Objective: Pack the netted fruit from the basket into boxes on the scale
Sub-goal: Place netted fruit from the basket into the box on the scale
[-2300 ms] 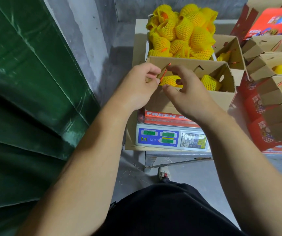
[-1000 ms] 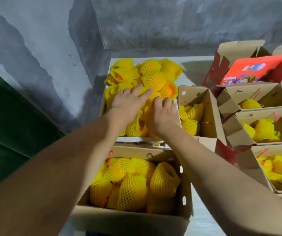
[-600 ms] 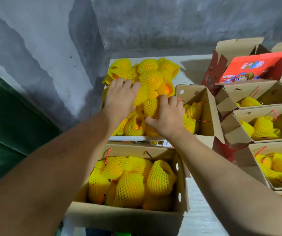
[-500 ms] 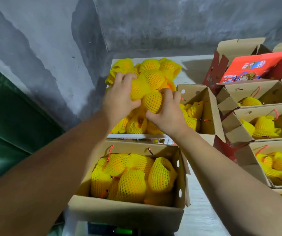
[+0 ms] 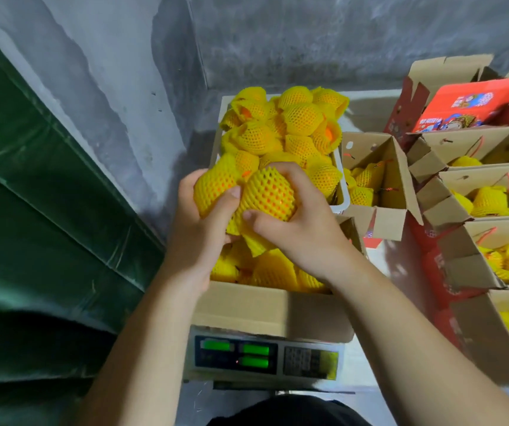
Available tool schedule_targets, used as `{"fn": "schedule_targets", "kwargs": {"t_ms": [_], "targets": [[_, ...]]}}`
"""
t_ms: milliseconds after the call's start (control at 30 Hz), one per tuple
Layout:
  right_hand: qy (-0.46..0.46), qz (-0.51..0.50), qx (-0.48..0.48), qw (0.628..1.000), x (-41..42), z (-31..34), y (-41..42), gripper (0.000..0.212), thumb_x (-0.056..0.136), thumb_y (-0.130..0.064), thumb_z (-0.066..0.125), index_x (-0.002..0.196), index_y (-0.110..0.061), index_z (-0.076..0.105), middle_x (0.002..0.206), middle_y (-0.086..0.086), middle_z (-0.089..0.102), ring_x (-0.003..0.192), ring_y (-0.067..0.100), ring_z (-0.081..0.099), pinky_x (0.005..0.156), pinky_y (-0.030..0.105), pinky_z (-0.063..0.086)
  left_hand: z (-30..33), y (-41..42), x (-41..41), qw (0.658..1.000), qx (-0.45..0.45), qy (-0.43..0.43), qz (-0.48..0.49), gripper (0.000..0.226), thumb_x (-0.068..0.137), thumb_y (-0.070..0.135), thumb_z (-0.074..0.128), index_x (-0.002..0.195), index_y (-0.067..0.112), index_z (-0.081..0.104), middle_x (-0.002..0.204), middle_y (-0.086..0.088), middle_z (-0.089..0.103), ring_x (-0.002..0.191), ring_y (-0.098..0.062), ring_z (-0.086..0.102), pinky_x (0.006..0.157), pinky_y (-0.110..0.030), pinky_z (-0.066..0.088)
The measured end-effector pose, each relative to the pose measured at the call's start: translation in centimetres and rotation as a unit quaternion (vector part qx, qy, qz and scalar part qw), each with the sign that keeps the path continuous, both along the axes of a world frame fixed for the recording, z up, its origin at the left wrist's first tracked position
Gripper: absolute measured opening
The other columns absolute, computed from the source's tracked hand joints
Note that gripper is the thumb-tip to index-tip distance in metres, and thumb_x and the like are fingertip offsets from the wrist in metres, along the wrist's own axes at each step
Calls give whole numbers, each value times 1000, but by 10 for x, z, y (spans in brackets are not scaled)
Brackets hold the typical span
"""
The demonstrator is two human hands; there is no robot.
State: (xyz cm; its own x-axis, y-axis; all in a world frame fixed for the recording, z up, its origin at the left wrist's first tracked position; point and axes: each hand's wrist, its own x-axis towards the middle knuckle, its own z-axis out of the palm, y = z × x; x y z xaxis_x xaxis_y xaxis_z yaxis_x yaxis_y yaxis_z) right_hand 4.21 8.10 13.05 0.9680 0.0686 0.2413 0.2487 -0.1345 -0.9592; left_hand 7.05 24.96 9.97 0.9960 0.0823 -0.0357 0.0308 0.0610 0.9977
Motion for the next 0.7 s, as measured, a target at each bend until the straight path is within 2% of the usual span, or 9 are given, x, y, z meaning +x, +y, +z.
{"fn": "schedule_targets", "kwargs": {"t_ms": [67, 133, 200, 267, 367, 433, 567, 633, 700], "targets": [[6, -8, 1, 1000, -17, -5, 9, 42, 85, 4, 79, 119, -2, 54, 90, 1, 61, 76, 3, 56, 69, 18, 47, 4, 16, -11, 996, 81, -23, -24, 45, 80, 62, 74, 122, 52, 60, 113, 13, 74, 104, -15, 74, 81, -45, 65], [12, -34, -3, 999, -33, -9, 18, 42, 85, 1, 79, 118, -5, 55, 93, 0, 63, 78, 3, 57, 71, 19, 47, 10, 28, -17, 977, 196, -24, -87, 57, 85, 68, 65, 137, 47, 55, 122, 17, 72, 115, -10, 69, 92, -28, 56], [21, -82, -15, 996, -46, -10, 27, 41, 86, -5, 81, 117, -13, 55, 94, -3, 64, 77, 0, 58, 72, 18, 46, 16, 36, -22, 929, 336, 5, -154, 72, 96, 69, 55, 159, 39, 35, 154, 9, 53, 141, -17, 51, 112, -35, 43], [20, -131, -25, 991, -58, -10, 34, 41, 85, -9, 82, 116, -15, 56, 92, -6, 64, 75, -5, 58, 71, 14, 45, 24, 42, -36, 907, 384, -13, -172, 68, 103, 60, 51, 163, 37, 29, 164, 5, 39, 149, -21, 41, 119, -43, 37], [7, -175, -22, 984, -79, -9, 48, 40, 84, -16, 85, 112, -19, 57, 80, -18, 65, 70, -11, 58, 64, 8, 43, 30, 53, -67, 947, 242, -51, -204, 42, 106, 39, 58, 148, 35, 54, 141, 15, 62, 126, -1, 61, 105, -26, 52], [11, -177, 8, 984, -96, -6, 62, 37, 85, -22, 84, 112, -21, 59, 81, -24, 67, 72, -9, 60, 67, 14, 48, 30, 62, -88, 955, 167, -39, -241, 31, 105, 38, 61, 136, 42, 61, 130, 22, 67, 121, 7, 63, 92, -13, 53], [52, -139, 141, 979, -124, -4, 91, 20, 93, -25, 72, 112, -20, 68, 105, 8, 74, 102, 31, 71, 94, 52, 59, 25, 77, -119, 965, 74, -25, -250, 35, 104, 40, 62, 139, 38, 61, 138, 11, 68, 128, -12, 65, 105, -41, 55], [80, -127, 208, 967, -133, -2, 104, 23, 96, -22, 66, 115, -10, 69, 116, 25, 70, 116, 48, 63, 102, 66, 50, 24, 83, -130, 969, 45, -22, -241, 30, 104, 33, 62, 134, 34, 62, 132, 7, 72, 123, -15, 69, 102, -44, 58], [99, -125, 240, 958, -137, 1, 114, 22, 99, -20, 62, 117, -8, 67, 120, 29, 67, 120, 49, 60, 103, 69, 47, 26, 88, -138, 973, 17, -19, -230, 26, 104, 33, 63, 129, 37, 64, 129, 7, 73, 119, -15, 71, 91, -39, 62]]}}
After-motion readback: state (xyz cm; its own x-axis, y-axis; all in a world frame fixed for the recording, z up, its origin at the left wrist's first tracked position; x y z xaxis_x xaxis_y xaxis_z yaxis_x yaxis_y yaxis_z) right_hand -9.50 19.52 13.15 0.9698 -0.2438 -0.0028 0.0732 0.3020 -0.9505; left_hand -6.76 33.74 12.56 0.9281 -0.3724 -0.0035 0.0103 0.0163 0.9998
